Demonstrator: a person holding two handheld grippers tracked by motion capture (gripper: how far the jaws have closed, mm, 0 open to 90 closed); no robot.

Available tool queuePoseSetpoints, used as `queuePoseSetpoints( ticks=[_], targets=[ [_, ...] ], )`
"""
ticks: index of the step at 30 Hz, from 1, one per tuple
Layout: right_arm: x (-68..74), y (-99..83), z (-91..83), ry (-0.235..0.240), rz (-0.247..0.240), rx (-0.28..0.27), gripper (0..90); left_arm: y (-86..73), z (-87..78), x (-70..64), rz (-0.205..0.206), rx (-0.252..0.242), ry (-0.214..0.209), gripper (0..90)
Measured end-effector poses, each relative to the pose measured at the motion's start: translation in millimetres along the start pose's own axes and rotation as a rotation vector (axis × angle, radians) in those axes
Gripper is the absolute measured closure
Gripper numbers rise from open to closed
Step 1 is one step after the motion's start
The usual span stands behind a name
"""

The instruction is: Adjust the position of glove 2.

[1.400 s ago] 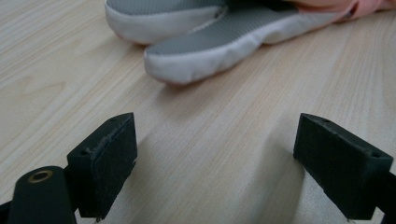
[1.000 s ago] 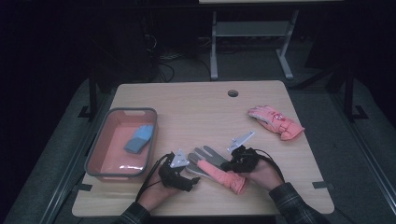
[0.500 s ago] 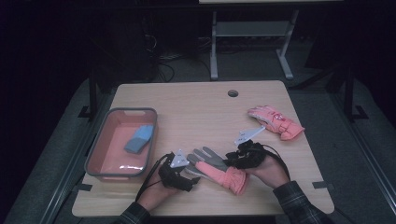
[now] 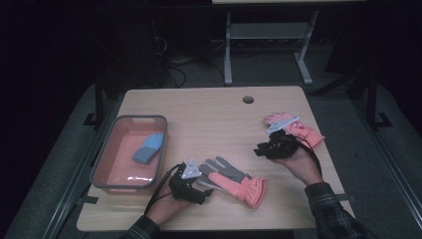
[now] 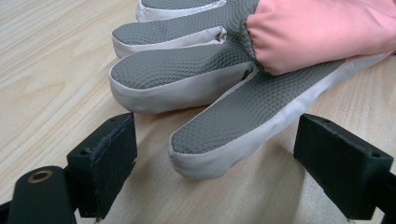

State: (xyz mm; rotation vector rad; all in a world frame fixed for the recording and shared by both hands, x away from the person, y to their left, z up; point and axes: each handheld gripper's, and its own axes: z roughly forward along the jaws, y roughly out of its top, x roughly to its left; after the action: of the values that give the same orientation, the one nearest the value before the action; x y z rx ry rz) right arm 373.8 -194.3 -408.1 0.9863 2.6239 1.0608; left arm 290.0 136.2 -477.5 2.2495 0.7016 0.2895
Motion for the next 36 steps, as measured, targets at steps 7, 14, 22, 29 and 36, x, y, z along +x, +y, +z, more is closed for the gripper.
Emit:
queuePoseSetpoints(
  ticks=[7,14,22,29,36],
  targets=[
    [-31.9,0.6,-10.6,-0.067,0.028,0.002,72.4,0.1,-0.1,0.1,0.000,0.001,-0.001,12.6],
    [-67.6,-4.8,-21.5,-0.117,0.057,0.013,70.6,0.1,0.0,0.1,0.000,0.001,-0.001,12.6],
    [-101.7,-14.3,-36.9,-0.165,0.119,0.015,69.4,0.1,0.0,0.1,0.001,0.001,-0.001,12.6],
    [-127.4,-26.3,-36.6,-0.200,0.167,0.036,64.9,0.1,0.0,0.1,0.001,0.001,-0.001,12.6],
    [-136.8,-31.4,-23.4,-0.183,0.185,0.055,54.1,0.1,0.0,0.0,0.000,0.001,-0.001,12.6]
  ],
)
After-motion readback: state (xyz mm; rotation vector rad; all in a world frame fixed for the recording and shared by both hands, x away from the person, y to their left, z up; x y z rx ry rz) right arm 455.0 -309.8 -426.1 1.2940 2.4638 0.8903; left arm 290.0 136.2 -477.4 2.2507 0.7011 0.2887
